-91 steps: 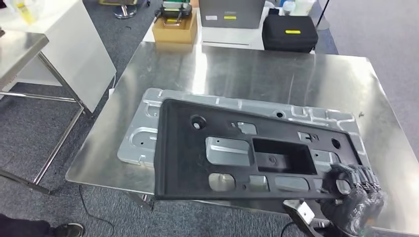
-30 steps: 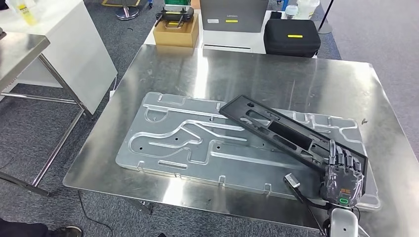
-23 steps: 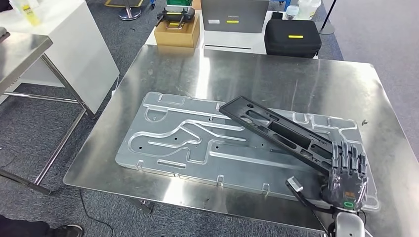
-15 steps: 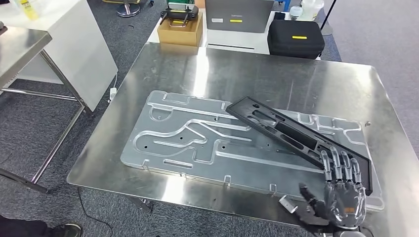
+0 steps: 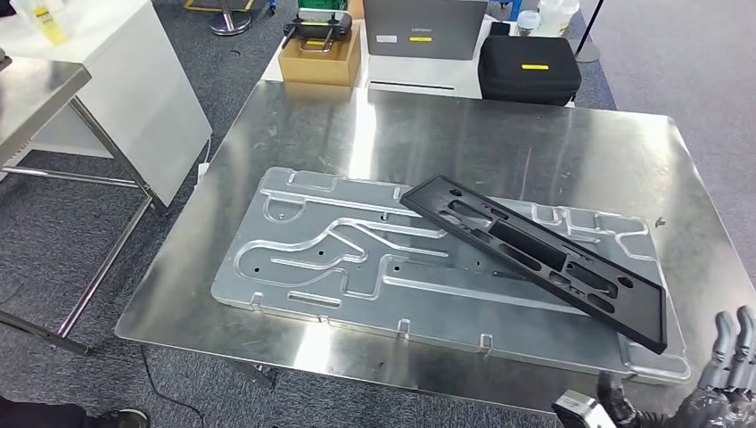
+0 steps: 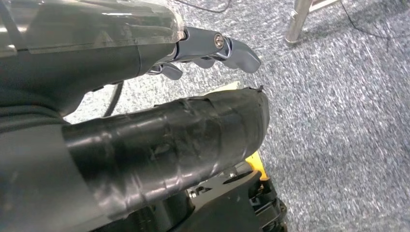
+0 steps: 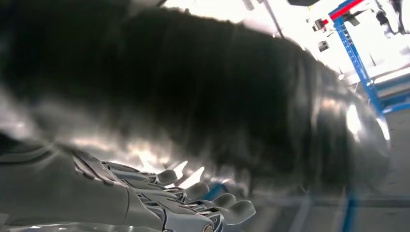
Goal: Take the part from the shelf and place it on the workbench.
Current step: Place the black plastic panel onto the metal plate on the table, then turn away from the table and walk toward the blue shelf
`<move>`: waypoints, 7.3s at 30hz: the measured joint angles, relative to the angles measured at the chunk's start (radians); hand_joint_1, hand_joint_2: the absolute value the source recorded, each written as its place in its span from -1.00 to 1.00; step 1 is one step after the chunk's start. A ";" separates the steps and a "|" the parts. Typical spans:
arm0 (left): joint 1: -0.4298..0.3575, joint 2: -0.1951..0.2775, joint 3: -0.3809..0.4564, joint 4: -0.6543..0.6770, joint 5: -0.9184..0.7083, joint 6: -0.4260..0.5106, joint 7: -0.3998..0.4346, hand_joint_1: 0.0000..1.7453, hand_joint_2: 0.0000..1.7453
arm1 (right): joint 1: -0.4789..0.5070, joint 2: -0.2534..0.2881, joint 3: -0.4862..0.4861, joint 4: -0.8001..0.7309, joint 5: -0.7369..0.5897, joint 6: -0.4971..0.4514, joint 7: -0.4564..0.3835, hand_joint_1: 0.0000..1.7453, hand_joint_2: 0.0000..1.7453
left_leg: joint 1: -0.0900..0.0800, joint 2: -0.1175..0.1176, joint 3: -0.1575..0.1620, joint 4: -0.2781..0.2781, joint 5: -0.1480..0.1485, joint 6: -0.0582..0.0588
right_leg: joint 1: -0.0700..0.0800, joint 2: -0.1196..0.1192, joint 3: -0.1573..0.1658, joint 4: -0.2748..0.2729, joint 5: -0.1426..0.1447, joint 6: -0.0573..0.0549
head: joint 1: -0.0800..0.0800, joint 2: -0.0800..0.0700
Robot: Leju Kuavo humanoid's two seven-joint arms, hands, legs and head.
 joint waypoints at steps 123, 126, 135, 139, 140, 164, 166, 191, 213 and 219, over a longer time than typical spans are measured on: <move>-0.005 -0.006 0.039 0.000 0.009 0.059 0.033 -1.00 -1.00 | -0.028 0.158 0.080 0.199 -0.407 0.009 -0.129 -1.00 -1.00 | -0.011 0.013 -0.072 0.013 0.063 0.011 | 0.000 -0.005 0.107 -0.047 -0.058 -0.008 | -0.002 0.000; -0.001 -0.005 0.040 0.000 0.009 0.060 0.033 -1.00 -1.00 | -0.029 0.160 0.080 0.199 -0.413 0.009 -0.136 -1.00 -1.00 | -0.005 0.007 -0.115 0.146 -0.066 -0.007 | -0.002 -0.008 0.071 -0.050 -0.026 -0.025 | -0.004 0.000; -0.005 -0.004 0.040 0.000 0.009 0.060 0.033 -1.00 -1.00 | -0.028 0.164 0.080 0.191 -0.434 0.009 -0.163 -1.00 -1.00 | -0.001 0.002 0.098 -0.033 -0.047 0.001 | 0.002 -0.011 -0.026 -0.019 0.045 0.004 | -0.003 0.000; -0.003 -0.005 0.040 0.000 0.009 0.059 0.032 -1.00 -1.00 | -0.026 0.165 0.080 0.185 -0.443 0.009 -0.171 -1.00 -1.00 | 0.000 0.008 0.078 -0.051 -0.023 0.038 | 0.000 -0.008 -0.043 0.009 0.021 0.026 | -0.002 0.000; -0.003 -0.005 0.040 0.000 0.009 0.059 0.032 -1.00 -1.00 | -0.026 0.165 0.080 0.184 -0.446 0.009 -0.173 -1.00 -1.00 | 0.000 0.011 0.068 -0.053 -0.012 0.046 | -0.001 -0.006 -0.056 0.050 -0.022 0.029 | -0.002 0.000; -0.003 -0.005 0.041 0.000 0.010 0.057 0.035 -1.00 -1.00 | -0.155 0.178 -0.145 0.572 -0.483 0.209 -0.168 -1.00 -1.00 | 0.007 0.004 0.071 0.007 -0.033 -0.009 | 0.002 -0.012 -0.014 -0.029 0.037 -0.004 | -0.005 0.000; -0.003 -0.005 0.041 0.000 0.010 0.057 0.037 -1.00 -1.00 | -0.207 0.179 -0.239 0.732 -0.471 0.220 -0.200 -1.00 -1.00 | 0.002 0.001 0.099 -0.050 -0.043 0.001 | 0.004 -0.013 -0.020 -0.026 0.050 0.009 | -0.004 0.000; -0.001 -0.005 0.047 0.000 0.002 0.059 0.034 -1.00 -1.00 | -0.410 0.141 -0.662 1.774 -0.276 0.141 0.196 -1.00 -1.00 | 0.002 0.008 -0.104 0.246 -0.100 -0.006 | -0.001 0.017 0.059 -0.042 -0.022 -0.017 | -0.005 0.000; -0.003 -0.002 0.049 0.000 -0.002 0.055 0.030 -1.00 -1.00 | -0.422 0.147 -0.651 1.810 -0.222 0.159 0.243 -1.00 -1.00 | -0.009 0.101 0.031 -0.025 -0.005 0.015 | 0.012 -0.042 0.037 -0.024 -0.018 0.001 | -0.003 0.000; -0.001 -0.002 0.049 0.000 -0.002 0.055 0.029 -1.00 -1.00 | -0.423 0.148 -0.644 1.812 -0.212 0.159 0.249 -1.00 -1.00 | 0.002 0.015 -0.066 0.200 -0.141 -0.011 | 0.006 0.007 0.026 -0.029 -0.004 -0.023 | -0.004 0.000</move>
